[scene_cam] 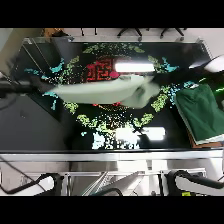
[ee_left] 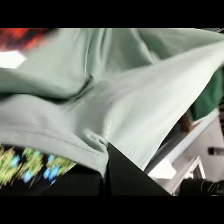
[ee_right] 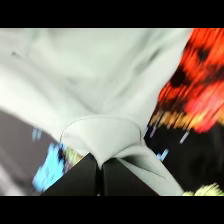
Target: Fold the shirts.
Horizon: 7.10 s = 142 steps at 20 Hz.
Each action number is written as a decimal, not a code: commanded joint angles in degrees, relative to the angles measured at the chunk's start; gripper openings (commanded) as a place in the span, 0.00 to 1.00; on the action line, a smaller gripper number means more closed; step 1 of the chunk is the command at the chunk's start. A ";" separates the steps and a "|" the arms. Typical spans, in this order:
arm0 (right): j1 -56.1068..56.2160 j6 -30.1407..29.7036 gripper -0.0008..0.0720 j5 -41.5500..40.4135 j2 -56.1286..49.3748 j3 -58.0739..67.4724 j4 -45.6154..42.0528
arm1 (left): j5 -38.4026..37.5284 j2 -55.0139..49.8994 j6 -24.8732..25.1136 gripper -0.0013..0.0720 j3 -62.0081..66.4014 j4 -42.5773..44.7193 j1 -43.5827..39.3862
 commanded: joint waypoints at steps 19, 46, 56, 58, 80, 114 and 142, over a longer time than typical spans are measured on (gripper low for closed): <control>1.44 -11.26 0.03 -17.62 -19.71 18.47 4.76 | 25.27 2.51 -1.92 0.03 2.80 17.27 -8.79; -6.45 -4.22 0.42 1.81 -31.32 -7.15 -3.19 | 4.61 -14.73 -8.90 0.97 -19.58 27.45 10.40; -0.48 -6.54 0.42 -2.45 -35.39 -8.44 3.91 | 13.42 -12.72 -6.64 0.97 -30.62 27.04 10.69; -0.07 -6.51 0.37 -2.45 -35.39 -8.44 3.89 | 14.14 -12.72 -6.51 0.97 -30.62 26.86 10.23; -8.94 -8.26 0.03 1.70 -10.12 3.21 16.02 | 1.97 2.69 -7.10 0.03 -1.73 19.71 -0.33; -9.73 -7.74 0.03 -19.23 -39.98 16.87 11.67 | 12.92 -40.79 -6.64 0.04 31.08 21.38 -8.41; -16.83 0.44 0.43 4.55 -21.84 4.00 -9.22 | -13.29 -32.41 -19.34 0.95 19.45 28.96 0.35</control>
